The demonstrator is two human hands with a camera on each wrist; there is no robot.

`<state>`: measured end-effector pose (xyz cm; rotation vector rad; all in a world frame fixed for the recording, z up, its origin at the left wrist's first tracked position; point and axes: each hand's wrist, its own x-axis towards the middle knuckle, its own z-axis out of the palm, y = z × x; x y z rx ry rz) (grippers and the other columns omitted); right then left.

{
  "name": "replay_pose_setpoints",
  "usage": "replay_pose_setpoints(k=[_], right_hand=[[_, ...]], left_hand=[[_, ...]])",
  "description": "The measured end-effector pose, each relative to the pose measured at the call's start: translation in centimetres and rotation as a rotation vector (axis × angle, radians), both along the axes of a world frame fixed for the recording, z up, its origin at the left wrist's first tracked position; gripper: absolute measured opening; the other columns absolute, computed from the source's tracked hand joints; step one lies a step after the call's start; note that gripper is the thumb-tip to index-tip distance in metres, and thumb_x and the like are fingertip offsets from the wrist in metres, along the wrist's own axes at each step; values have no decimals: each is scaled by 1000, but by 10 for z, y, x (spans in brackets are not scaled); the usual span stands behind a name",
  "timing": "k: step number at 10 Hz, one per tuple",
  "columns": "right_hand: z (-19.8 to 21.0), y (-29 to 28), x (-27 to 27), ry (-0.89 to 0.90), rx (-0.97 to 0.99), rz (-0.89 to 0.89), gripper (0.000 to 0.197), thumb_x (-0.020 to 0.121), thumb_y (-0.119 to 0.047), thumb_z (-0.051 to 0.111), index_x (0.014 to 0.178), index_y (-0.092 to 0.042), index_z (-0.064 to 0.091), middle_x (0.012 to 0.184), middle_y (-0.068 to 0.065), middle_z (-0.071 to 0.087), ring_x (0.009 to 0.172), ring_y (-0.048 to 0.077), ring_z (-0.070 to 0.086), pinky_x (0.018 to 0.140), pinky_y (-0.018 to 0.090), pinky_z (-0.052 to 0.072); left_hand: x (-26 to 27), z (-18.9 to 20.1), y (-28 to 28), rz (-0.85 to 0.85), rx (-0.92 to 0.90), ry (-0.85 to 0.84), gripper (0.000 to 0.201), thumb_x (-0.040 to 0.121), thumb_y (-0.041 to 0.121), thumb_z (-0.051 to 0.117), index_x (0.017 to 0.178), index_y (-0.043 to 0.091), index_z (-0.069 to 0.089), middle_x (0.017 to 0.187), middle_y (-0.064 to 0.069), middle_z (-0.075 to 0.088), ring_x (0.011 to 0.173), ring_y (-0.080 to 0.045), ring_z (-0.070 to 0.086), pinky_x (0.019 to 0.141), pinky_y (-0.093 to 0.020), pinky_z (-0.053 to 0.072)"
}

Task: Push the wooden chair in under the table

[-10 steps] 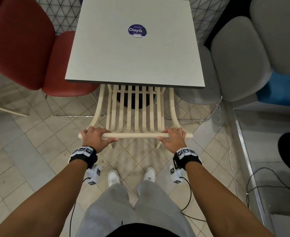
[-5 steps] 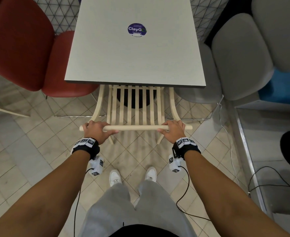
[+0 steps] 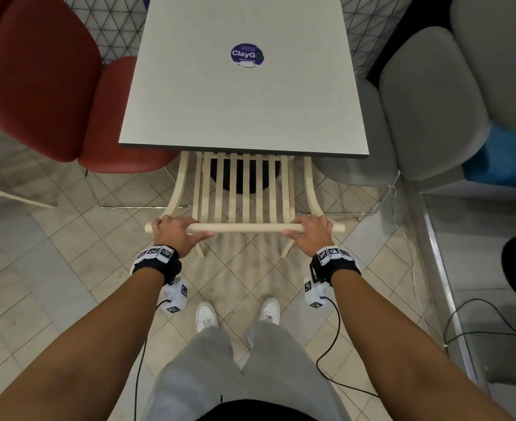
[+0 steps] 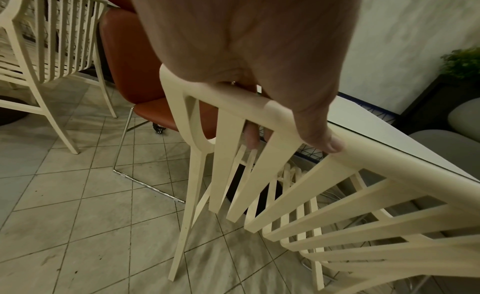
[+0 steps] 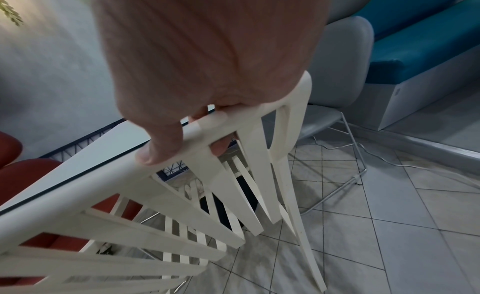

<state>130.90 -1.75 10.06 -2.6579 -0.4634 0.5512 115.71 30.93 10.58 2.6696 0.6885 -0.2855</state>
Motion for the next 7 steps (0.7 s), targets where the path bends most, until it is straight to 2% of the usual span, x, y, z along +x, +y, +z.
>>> replay_pose_setpoints(k=[1,2,3,4,5,6,7], right_hand=[[2,-1,1,18,27,-21,43,86,-61,68,112,-28,70,100,-8,54,107,24,38,100,40,26],[7,-1,0,11,84,-61,37,84,-52,75,109,-24,72,97,-7,56,102,19,35,101,40,26],[13,-4,-5,-2,183,-110,29,85,-36,78,109,-21,72,103,-3,59,105,18,42,108,42,30],[17,-13,-11,-9,316,-216,18,87,-23,76,104,-17,73,106,0,63,108,22,53,105,41,41],[19,-26,-25,-116,408,-294,11,87,-14,74,98,-17,74,106,1,67,108,21,58,102,41,46],[22,-36,-37,-169,415,-367,8,87,-9,74,92,-16,73,106,4,64,109,20,53,102,37,42],[5,-58,-57,-81,374,-395,10,88,-11,74,87,-21,71,97,4,66,101,28,59,92,38,47]], left_hand=[[-2,3,-1,-1,-9,0,68,66,90,45,94,35,72,85,5,70,95,-25,56,100,-47,32],[-6,7,-2,19,-58,-56,57,73,80,53,100,34,72,95,6,72,99,-24,59,104,-46,31],[-16,9,-1,50,-129,-153,41,83,59,62,108,29,72,106,4,73,106,-25,61,106,-46,35],[-25,20,0,181,-251,-311,25,89,37,65,106,21,75,107,-1,75,106,-25,64,98,-39,46],[-40,28,-4,335,-282,-408,19,91,27,64,101,17,78,103,-3,75,97,-20,63,88,-32,47],[-57,34,-5,429,-274,-434,20,91,26,65,99,14,78,95,-4,75,86,-16,62,80,-32,49],[-95,16,-7,494,-375,-317,18,90,28,66,94,16,79,91,-1,76,86,-17,67,81,-29,49]])
